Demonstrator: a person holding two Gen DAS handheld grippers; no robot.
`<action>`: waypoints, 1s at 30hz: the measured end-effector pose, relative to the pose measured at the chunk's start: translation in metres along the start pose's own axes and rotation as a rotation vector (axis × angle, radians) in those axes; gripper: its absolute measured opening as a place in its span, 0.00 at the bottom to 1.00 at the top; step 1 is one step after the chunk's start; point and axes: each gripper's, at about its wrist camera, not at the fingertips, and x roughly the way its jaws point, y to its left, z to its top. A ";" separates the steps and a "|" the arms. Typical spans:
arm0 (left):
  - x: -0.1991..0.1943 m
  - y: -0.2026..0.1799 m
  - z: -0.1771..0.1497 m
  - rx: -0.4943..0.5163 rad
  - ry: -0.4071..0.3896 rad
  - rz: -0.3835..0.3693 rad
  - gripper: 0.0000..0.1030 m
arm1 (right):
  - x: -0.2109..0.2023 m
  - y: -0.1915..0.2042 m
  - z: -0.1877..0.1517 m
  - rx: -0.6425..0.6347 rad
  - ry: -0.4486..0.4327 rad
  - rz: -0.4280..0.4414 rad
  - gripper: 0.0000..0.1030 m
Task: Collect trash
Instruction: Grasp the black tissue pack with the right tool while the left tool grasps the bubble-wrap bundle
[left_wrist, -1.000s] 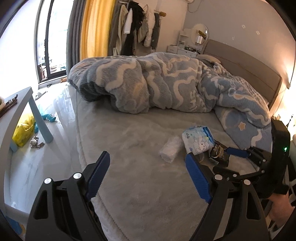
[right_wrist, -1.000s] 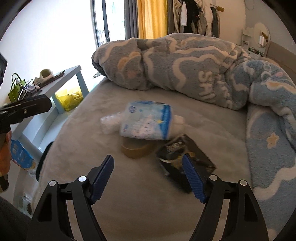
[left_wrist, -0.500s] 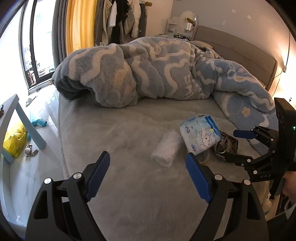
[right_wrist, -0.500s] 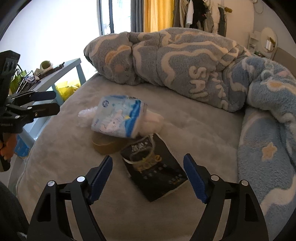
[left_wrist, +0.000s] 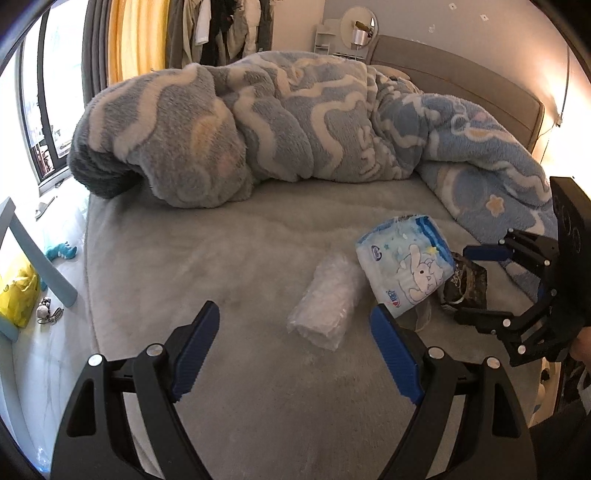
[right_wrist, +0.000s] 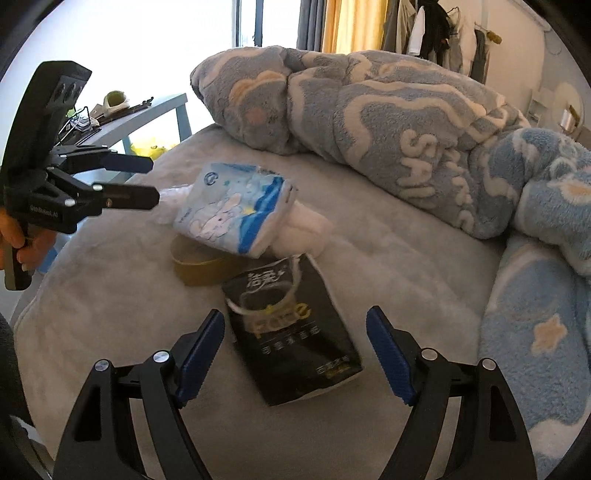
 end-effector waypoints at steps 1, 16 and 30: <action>0.002 0.000 0.000 0.000 0.003 -0.004 0.83 | 0.002 -0.001 0.000 -0.007 0.007 -0.002 0.79; 0.030 0.000 0.003 -0.002 0.041 -0.026 0.83 | 0.015 -0.001 -0.001 -0.053 0.046 0.037 0.58; 0.037 -0.010 0.008 0.011 0.034 -0.044 0.69 | -0.006 -0.034 0.001 0.129 -0.046 0.075 0.55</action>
